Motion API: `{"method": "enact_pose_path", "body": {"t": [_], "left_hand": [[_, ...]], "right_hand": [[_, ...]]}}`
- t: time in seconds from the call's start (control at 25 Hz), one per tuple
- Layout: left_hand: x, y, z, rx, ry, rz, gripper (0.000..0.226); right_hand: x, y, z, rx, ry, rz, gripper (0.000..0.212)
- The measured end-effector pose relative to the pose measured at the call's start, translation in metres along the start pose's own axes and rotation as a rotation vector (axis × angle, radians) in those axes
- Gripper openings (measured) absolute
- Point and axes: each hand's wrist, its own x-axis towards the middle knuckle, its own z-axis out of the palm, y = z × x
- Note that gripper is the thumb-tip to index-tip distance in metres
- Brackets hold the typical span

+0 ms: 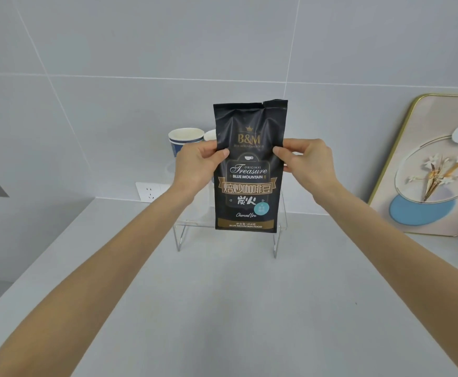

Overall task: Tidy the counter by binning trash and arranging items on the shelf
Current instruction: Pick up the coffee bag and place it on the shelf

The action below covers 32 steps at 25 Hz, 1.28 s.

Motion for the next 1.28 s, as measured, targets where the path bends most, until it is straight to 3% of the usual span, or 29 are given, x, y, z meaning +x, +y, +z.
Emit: {"method": "enact_pose_path", "body": {"t": [0.68, 1.28], "left_hand": [[0.122, -0.030, 0.066, 0.082, -0.013, -0.014, 0.025], [0.122, -0.052, 0.081, 0.206, -0.065, 0.002, 0.029]], "right_hand": [[0.115, 0.056, 0.023, -0.027, 0.130, 0.135, 0.026], [0.121, 0.088, 0.030, -0.026, 0.103, 0.179, 0.026]]}}
